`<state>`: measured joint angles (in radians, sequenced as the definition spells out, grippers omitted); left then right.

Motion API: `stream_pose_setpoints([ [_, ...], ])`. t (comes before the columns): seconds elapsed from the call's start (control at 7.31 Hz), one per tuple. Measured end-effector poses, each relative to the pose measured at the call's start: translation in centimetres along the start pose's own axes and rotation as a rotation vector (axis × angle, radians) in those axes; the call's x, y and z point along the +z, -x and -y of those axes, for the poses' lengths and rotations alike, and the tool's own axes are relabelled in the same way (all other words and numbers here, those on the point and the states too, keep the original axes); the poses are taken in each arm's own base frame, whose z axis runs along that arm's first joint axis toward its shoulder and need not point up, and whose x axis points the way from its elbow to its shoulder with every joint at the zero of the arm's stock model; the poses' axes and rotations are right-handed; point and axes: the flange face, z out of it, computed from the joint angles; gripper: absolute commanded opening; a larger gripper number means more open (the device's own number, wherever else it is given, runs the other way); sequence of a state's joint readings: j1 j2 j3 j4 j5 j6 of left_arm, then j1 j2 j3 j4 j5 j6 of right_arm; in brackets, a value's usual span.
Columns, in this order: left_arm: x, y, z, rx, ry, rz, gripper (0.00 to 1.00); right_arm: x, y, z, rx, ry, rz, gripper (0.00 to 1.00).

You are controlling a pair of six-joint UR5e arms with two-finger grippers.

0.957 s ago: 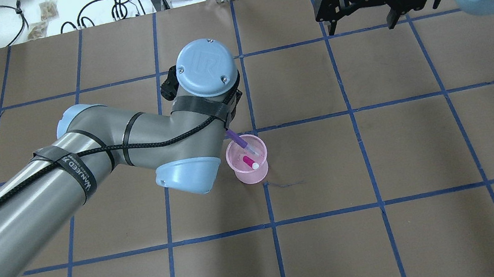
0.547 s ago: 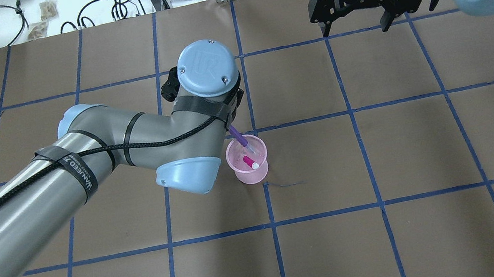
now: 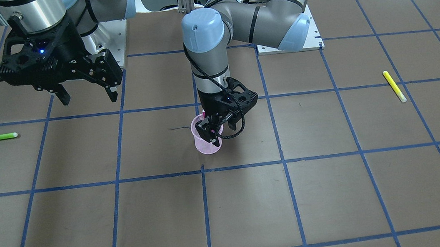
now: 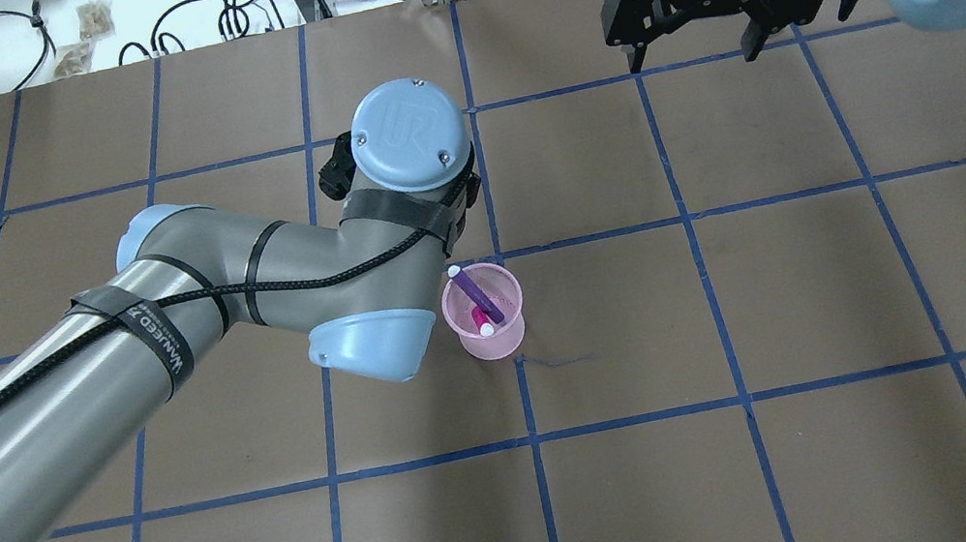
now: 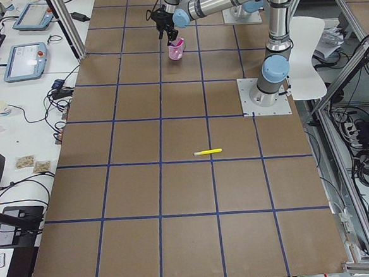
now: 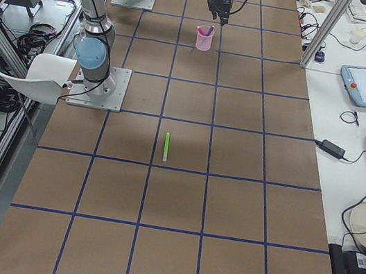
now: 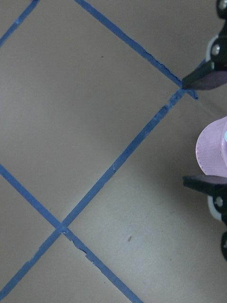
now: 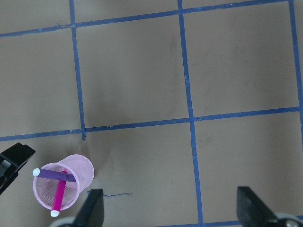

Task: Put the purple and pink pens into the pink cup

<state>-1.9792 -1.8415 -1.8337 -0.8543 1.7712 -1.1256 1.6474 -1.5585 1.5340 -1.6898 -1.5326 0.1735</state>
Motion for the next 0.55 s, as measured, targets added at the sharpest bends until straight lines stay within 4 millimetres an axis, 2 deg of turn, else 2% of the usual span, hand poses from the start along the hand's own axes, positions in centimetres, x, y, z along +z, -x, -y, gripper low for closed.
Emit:
stream_pose_setpoints([
  [0.14,-0.7,-0.2,0.5,0.007,-0.005,-0.012,1.0,0.0,0.0,0.0,0.0,0.0,0.0,1.0],
  [0.27,-1.3,-0.2,2.0,0.05,-0.003,-0.013,1.0,0.0,0.0,0.0,0.0,0.0,0.0,1.0],
  [0.41,-2.1,0.0,4.4,0.13,0.023,0.002,1.0,-0.1,0.0,0.0,0.0,-0.001,0.0,1.0],
  [0.55,-3.3,0.6,8.0,0.228,0.085,0.003,1.0,-0.1,0.0,0.0,0.001,-0.002,0.0,1.0],
])
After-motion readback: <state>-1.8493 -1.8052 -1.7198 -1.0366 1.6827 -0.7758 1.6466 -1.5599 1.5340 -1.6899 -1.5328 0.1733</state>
